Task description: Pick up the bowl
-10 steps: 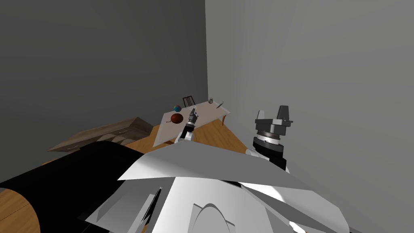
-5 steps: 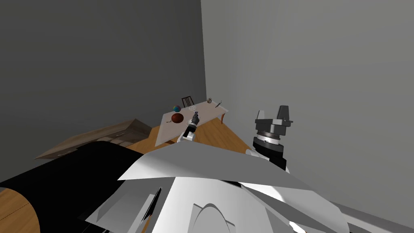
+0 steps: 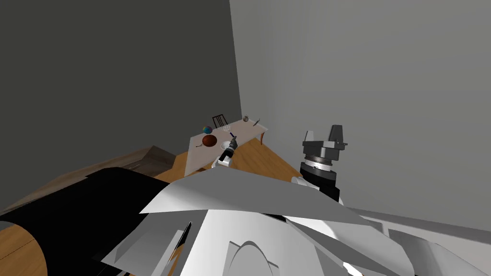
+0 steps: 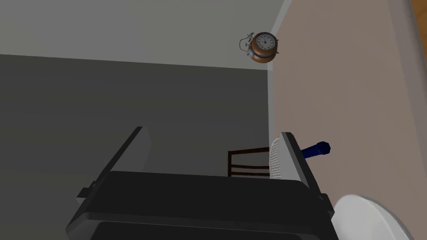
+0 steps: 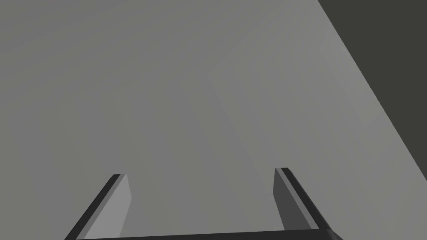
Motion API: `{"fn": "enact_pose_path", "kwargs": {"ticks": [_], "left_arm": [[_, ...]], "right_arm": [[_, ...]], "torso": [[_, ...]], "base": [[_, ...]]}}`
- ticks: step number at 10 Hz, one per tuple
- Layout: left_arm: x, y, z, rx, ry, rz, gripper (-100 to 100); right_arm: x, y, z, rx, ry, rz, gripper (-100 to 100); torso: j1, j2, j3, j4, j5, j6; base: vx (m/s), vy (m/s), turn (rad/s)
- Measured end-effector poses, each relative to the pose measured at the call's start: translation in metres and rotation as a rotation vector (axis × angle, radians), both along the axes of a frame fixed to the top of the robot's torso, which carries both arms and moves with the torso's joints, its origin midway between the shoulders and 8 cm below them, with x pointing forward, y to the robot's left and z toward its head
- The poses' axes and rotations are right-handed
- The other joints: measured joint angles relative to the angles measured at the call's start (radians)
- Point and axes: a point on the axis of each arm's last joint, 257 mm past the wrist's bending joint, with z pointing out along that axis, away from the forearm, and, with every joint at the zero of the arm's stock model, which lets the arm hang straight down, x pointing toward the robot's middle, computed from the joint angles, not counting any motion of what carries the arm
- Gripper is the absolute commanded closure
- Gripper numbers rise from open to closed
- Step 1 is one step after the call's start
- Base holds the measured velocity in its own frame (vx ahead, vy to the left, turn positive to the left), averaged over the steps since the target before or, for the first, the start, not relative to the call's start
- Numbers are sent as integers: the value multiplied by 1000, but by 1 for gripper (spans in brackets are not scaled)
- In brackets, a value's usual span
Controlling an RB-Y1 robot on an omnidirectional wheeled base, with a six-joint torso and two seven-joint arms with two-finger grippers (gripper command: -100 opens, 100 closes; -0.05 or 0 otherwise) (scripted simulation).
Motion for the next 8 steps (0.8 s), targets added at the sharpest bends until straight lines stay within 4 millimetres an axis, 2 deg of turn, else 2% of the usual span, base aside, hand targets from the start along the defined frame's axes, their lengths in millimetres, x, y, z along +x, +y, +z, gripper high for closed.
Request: {"fn": "enact_pose_path", "kwargs": {"ticks": [3, 8], "left_arm": [[4, 5, -39, -1, 97, -2, -100], [-4, 27, -109, 5, 286, 13, -100]], "right_arm": [[0, 0, 0, 0, 0, 0, 0], [0, 0, 0, 0, 0, 0, 0]], "torso": [[-2, -4, -2, -1, 0, -1], [4, -5, -3, -1, 1, 0]], "base": [[-57, 98, -128], [-64, 150, -183]]}}
